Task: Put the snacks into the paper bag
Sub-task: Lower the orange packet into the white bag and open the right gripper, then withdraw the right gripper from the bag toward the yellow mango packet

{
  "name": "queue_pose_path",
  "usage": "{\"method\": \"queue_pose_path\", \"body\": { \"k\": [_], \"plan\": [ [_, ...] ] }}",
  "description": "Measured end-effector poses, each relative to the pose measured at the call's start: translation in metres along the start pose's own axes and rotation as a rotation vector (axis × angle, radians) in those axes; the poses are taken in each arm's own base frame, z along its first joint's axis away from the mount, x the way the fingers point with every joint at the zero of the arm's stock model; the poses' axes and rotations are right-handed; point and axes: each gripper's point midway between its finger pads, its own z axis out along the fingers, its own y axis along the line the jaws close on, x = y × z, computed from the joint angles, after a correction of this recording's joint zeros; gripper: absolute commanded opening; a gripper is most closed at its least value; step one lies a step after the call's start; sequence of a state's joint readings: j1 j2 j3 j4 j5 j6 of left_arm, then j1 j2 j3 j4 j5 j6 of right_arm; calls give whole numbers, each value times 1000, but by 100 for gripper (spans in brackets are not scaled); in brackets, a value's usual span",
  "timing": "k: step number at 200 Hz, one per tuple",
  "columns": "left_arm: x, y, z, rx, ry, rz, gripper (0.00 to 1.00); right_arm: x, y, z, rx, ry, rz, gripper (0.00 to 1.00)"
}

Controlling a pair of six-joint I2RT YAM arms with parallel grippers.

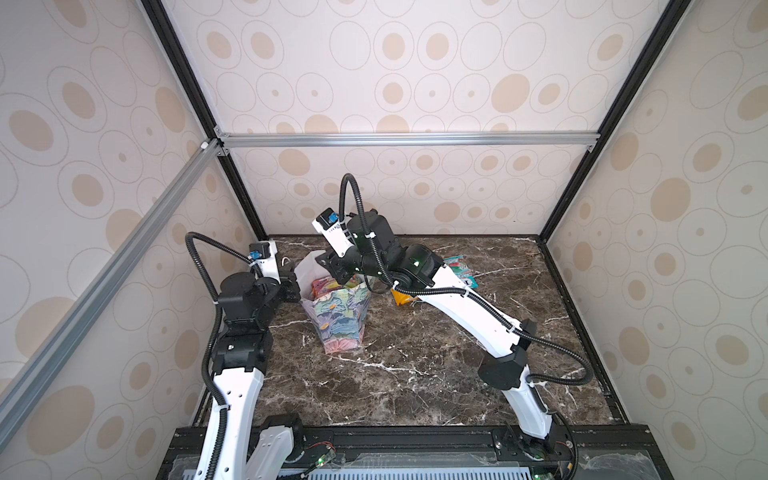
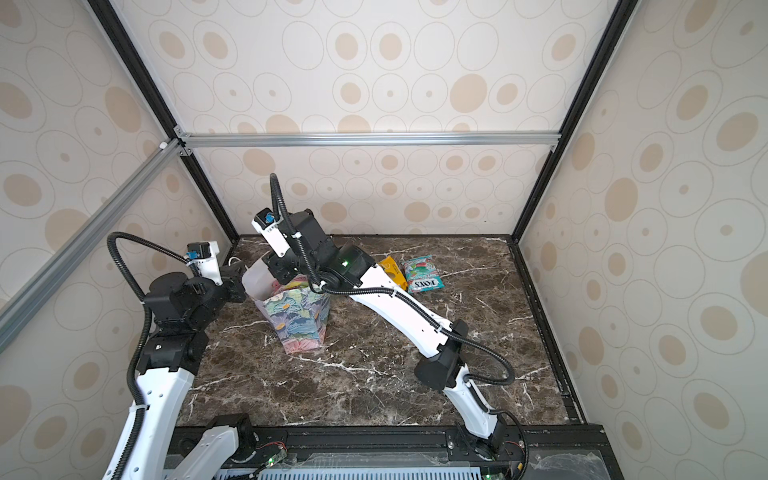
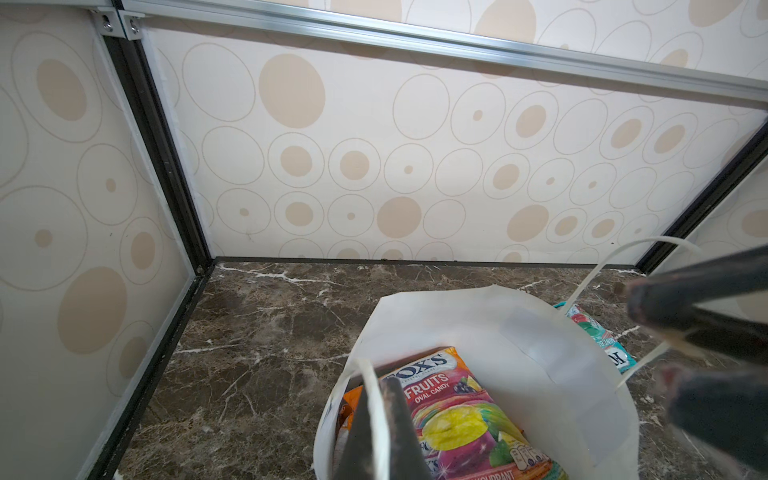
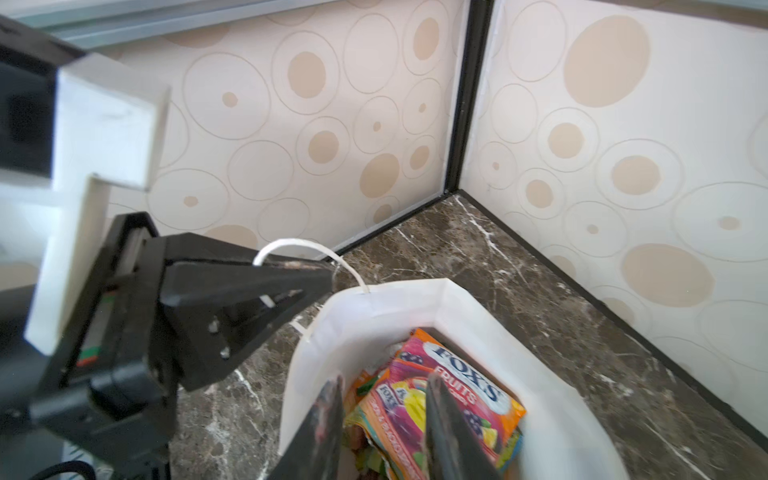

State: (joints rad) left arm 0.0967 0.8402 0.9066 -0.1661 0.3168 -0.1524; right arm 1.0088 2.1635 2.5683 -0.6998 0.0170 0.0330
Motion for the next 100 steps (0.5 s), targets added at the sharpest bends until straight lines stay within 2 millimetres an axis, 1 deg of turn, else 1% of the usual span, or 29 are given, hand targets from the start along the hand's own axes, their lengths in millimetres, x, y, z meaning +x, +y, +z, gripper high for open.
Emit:
{"method": "queue_pose_path", "body": {
  "k": [25, 63, 79, 100],
  "plan": [
    [0, 0, 0, -2, 0, 0, 0, -4, -15, -20, 67, 2, -30, 35],
    [-1, 1, -1, -7, -3, 1, 0, -9, -30, -59, 146, -9, -60, 35],
    [0, 1, -1, -8, -4, 1, 0, -6, -37, -72, 178, -14, -62, 34],
    [0, 1, -1, -8, -4, 1, 0, 4, -49, -83, 220, -11, -59, 35]
  ]
}}
